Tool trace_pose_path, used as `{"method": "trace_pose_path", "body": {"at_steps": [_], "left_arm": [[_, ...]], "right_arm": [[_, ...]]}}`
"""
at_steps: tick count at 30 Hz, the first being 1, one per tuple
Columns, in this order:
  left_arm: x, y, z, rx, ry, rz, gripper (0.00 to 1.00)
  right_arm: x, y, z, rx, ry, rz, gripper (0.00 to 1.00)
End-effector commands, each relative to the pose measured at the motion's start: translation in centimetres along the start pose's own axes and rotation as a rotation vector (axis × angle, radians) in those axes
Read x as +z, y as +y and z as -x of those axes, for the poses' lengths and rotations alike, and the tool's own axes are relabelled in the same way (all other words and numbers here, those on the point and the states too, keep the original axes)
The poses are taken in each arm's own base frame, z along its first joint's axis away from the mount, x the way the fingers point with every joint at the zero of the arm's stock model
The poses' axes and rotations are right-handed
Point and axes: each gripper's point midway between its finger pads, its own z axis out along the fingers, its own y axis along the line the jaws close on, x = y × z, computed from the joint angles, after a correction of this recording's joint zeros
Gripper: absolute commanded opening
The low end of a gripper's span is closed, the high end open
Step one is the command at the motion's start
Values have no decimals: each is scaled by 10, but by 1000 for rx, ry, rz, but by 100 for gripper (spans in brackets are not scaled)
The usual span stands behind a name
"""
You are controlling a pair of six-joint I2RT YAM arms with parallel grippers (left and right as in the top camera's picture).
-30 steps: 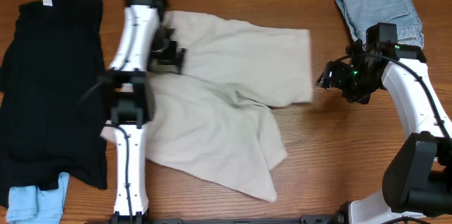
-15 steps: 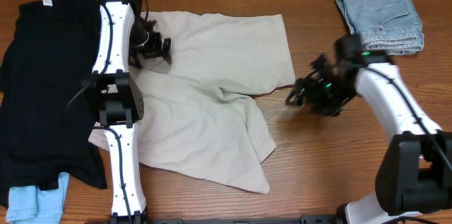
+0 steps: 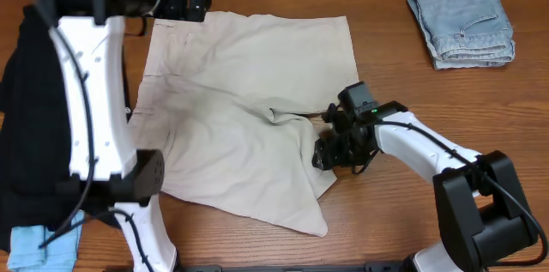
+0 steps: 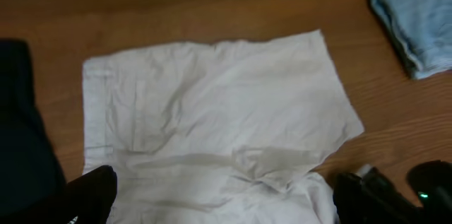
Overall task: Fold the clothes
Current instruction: 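Smooth the shorts' right side flat with the right gripper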
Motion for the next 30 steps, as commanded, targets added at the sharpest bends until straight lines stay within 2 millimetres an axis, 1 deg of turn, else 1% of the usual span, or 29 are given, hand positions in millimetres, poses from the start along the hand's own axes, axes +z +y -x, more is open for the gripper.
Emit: {"method": "trace_pose_path", "body": {"at_steps": [1, 3, 4, 5, 8, 11, 13, 15, 18, 19, 20, 23, 24, 26, 27, 29, 30], "left_arm": [[-13, -7, 3, 35, -34, -14, 100], [-19, -9, 4, 51, -45, -14, 100], [-20, -10, 3, 51, -44, -15, 100], [-21, -10, 1, 50, -38, -15, 100], [-21, -10, -4, 57, -16, -15, 100], [-21, -10, -7, 68, -5, -16, 100], [-21, -10, -8, 75, -3, -16, 100], [-21, -10, -8, 80, -2, -15, 100], [-21, -10, -8, 101, -3, -15, 100], [-20, -10, -8, 107, -2, -13, 100], [-20, -9, -8, 107, -2, -11, 100], [-20, -9, -8, 133, -2, -10, 100], [-20, -9, -8, 138, -1, -8, 100], [-20, -9, -9, 152, 2, -8, 100], [-20, -7, -9, 154, 3, -1, 100], [-20, -3, -9, 154, 5, 25, 100], [-20, -1, -9, 154, 6, 37, 100]], "right_arm": [[7, 2, 0, -29, -16, -22, 45], [10, 1, -2, -35, -16, -29, 20], [10, -1, -2, -31, -15, -38, 6], [10, -4, -2, -9, -18, -58, 4], [5, -19, 3, 49, -43, -132, 4], [-10, -35, 12, 82, -72, -196, 4], [-25, -47, 20, 110, -96, -243, 4], [-47, -63, 29, 138, -128, -307, 4], [-72, -75, 42, 152, -171, -358, 4], [-82, -76, 51, 130, -194, -362, 4], [-85, -76, 55, 128, -205, -367, 4], [-103, -89, 73, 111, -278, -448, 4], [-106, -93, 77, 110, -298, -475, 10], [-112, -102, 84, 113, -333, -533, 16], [-117, -108, 91, 116, -364, -572, 32], [-121, -111, 96, 119, -391, -592, 69], [-123, -110, 98, 133, -404, -588, 83]]}}
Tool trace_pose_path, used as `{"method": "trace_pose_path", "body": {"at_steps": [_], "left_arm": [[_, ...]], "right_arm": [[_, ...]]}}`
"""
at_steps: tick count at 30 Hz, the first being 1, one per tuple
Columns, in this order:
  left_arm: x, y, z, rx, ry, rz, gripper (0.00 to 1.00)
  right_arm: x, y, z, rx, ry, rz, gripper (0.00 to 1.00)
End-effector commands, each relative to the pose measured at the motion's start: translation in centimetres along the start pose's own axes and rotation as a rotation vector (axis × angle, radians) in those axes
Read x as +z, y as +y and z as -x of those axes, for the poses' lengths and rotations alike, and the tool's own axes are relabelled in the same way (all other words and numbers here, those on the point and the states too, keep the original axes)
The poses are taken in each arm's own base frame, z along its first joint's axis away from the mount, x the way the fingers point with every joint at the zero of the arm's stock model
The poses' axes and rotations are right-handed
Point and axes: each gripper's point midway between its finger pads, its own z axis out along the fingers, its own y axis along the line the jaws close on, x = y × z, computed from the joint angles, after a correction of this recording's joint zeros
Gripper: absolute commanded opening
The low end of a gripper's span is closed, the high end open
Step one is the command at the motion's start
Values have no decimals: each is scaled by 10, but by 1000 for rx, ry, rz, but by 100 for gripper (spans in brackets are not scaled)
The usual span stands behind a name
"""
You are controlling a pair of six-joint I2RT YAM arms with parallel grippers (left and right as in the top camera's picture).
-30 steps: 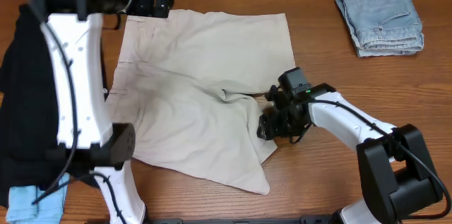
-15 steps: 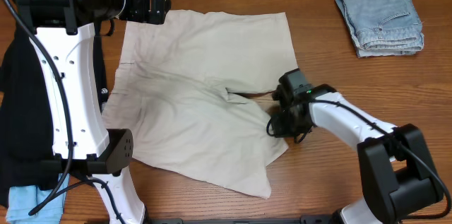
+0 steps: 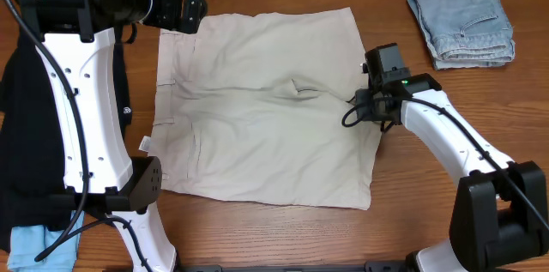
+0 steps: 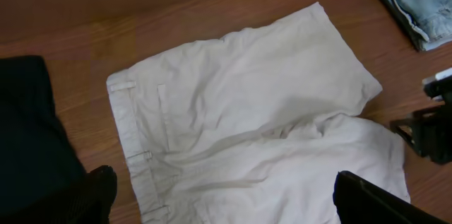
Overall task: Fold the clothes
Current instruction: 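Smooth the shorts' right side flat with the right gripper, then move both grippers to the bottom hem corners of the beige shorts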
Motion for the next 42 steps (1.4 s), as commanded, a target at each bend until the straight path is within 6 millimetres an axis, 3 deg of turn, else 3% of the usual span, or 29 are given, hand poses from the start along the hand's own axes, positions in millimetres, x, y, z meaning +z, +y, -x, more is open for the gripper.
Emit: {"method": "trace_pose_path", "body": {"at_steps": [1, 4, 8, 12, 16, 21, 26, 30, 33, 34, 35, 37, 42], "left_arm": [[0, 6, -1, 24, 7, 45, 100], [-9, 17, -4, -95, 2, 123, 100], [-46, 21, -5, -186, -70, 206, 100], [-86, 12, -12, -231, -138, 221, 100], [-101, 12, -45, -328, -94, 265, 100], [-100, 29, -119, -529, 46, 427, 100], [-77, 30, -195, -790, 164, 505, 100], [-42, 32, -249, -1001, 204, 563, 100], [-12, 40, -280, -1102, 208, 618, 88], [9, 47, -299, -1143, 214, 660, 83], [20, 50, -308, -1166, 218, 674, 83], [42, 54, -326, -1206, 225, 695, 100], [82, 60, -365, -1322, 232, 740, 100]], "right_arm": [[-16, -17, 22, 49, -82, -83, 90], [-46, -17, 32, 119, -121, -61, 100], [-122, -6, 38, 210, -194, 80, 100], [-179, 1, 10, 365, -201, 211, 100], [-206, -7, -31, 463, -162, 214, 100], [-203, -1, -79, 517, -38, 201, 100], [-188, 31, -102, 626, 97, 286, 100], [-170, 40, -105, 606, 107, 298, 100], [-153, 34, -110, 607, 101, 250, 100], [-143, 32, -115, 601, 113, 231, 100], [-139, 32, -118, 591, 121, 227, 99], [-129, 32, -127, 585, 147, 209, 98], [-114, 31, -139, 557, 194, 179, 95]]}}
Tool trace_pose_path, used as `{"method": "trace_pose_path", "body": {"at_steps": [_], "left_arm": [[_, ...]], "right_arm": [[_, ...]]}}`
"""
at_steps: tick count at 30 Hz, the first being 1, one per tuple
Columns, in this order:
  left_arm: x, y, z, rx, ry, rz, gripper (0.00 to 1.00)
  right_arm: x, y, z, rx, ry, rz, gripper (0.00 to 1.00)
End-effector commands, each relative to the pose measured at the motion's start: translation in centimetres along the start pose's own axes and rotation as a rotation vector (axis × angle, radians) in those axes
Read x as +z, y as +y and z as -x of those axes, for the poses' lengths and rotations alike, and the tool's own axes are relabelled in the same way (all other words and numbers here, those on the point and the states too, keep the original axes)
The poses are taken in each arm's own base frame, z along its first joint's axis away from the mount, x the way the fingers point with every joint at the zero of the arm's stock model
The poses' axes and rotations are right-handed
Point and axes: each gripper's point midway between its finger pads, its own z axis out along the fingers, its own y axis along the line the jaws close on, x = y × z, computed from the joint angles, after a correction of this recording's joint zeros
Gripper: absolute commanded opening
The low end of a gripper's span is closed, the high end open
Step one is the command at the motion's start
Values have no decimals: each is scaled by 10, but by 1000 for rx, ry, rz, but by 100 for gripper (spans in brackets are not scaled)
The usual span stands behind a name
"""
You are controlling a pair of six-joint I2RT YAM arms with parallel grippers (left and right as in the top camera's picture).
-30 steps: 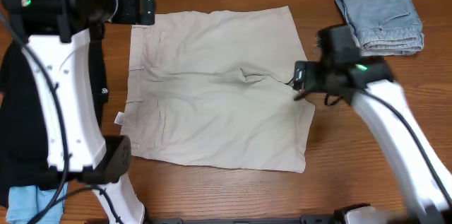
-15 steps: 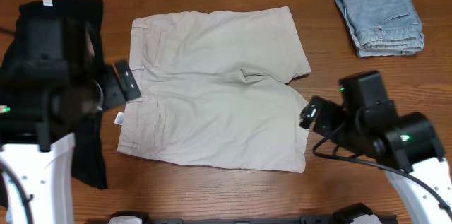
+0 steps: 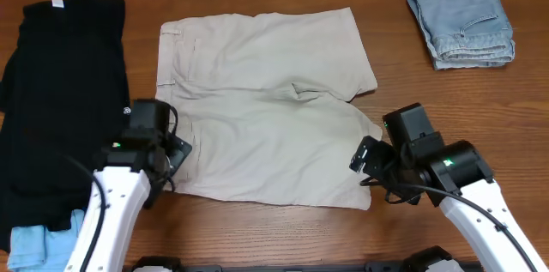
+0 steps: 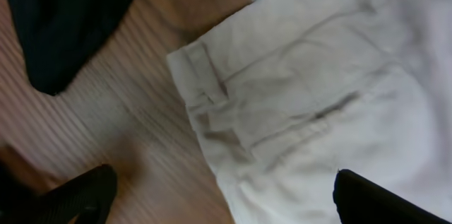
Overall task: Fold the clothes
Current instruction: 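Move both grippers to the bottom hem corners of the beige shorts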
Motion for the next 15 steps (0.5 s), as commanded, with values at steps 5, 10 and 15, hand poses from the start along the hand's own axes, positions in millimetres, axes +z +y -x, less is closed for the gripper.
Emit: {"method": "trace_pose_path", "body": {"at_steps": [5, 10, 15], "left_arm": [[52, 22, -14, -255, -24, 75, 83], [75, 22, -16, -315, -43, 46, 78], [90, 28, -13, -345, -52, 49, 72]], "right_arm": [[17, -1, 3, -14, 9, -28, 91], [35, 5, 1, -20, 46, -24, 89], [49, 12, -8, -63, 85, -51, 89]]}}
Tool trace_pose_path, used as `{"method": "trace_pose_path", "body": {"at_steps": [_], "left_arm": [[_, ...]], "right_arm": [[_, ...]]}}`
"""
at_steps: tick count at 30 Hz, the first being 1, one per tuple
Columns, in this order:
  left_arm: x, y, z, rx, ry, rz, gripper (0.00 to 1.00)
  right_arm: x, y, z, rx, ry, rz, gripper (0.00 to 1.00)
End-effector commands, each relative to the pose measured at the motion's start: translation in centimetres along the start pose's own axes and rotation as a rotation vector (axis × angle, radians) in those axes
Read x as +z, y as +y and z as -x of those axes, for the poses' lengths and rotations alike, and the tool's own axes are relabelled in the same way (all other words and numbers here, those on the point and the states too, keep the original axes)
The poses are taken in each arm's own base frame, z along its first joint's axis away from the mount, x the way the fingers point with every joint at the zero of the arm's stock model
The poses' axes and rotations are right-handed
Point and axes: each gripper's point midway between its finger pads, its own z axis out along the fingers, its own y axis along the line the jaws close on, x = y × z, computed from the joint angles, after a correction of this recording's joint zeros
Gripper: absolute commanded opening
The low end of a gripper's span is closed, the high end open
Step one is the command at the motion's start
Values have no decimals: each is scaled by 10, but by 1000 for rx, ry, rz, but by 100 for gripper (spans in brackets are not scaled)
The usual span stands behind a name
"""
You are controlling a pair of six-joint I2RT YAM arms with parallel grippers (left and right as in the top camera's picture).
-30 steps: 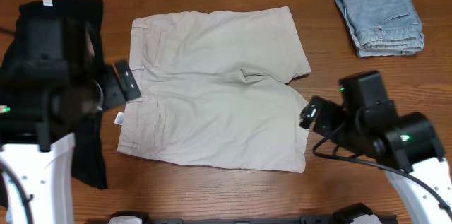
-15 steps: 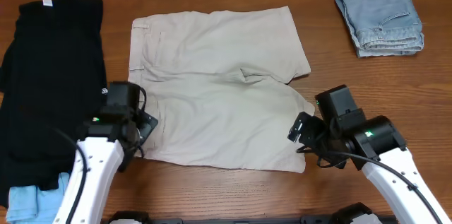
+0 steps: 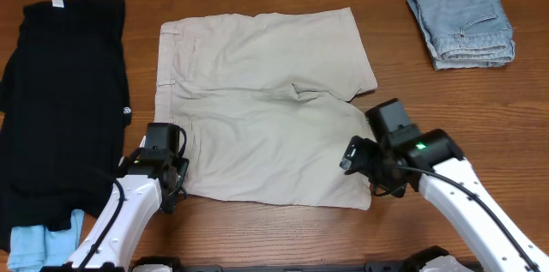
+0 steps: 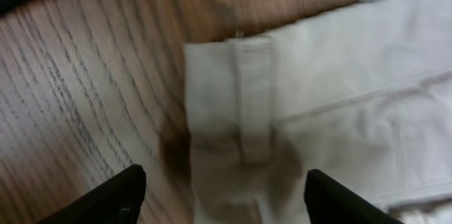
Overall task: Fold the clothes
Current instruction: 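Move both grippers to the bottom hem corners of the beige shorts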
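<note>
Beige shorts point(image 3: 257, 109) lie spread flat on the wooden table point(image 3: 386, 57), waistband to the left, legs to the right. My left gripper point(image 3: 174, 184) is low over the waistband's front-left corner. In the left wrist view that corner with its belt loop point(image 4: 254, 90) lies between the open fingers point(image 4: 113, 196) of the left gripper point(image 4: 222, 206). My right gripper point(image 3: 356, 162) sits at the front leg's hem, near its right corner. Whether its jaws are open or shut cannot be told from above.
A black garment point(image 3: 60, 92) lies spread along the left side, with a light blue cloth point(image 3: 39, 246) at its front end. Folded jeans point(image 3: 461, 21) sit at the back right. The table's front edge runs just behind both arms.
My left gripper has moved a little toward the front and lower, onto the waistband's front-left corner. My right gripper has shifted slightly left, onto the hem. The shorts lie unchanged.
At first the shorts were rumpled, the front leg bunched under my right gripper, my left arm raised at the back left. A second later they lay flatter, my right gripper at their right edge. Then both grippers were near the front corners, where they now sit closer in.
</note>
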Motion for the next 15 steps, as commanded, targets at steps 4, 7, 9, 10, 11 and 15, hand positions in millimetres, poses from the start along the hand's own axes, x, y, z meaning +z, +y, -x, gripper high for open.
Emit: {"method": "trace_pose_path", "body": {"at_steps": [4, 7, 9, 10, 11, 15], "left_arm": [[18, 12, 14, -58, -32, 53, 71], [27, 9, 19, -7, -34, 57, 61], [33, 6, 19, 41, -28, 57, 45], [37, 5, 19, 66, -27, 60, 36], [40, 6, 18, 81, -22, 69, 29], [50, 12, 10, 93, 16, 106, 8]], "right_arm": [[14, 8, -14, -60, 43, -28, 90], [17, 7, -15, -46, 43, -50, 90], [18, 6, -15, -41, 46, -54, 89], [18, 6, -16, -31, 48, -57, 89], [18, 4, -17, -16, 50, -64, 89], [19, -3, -24, 32, 77, -92, 88]]}}
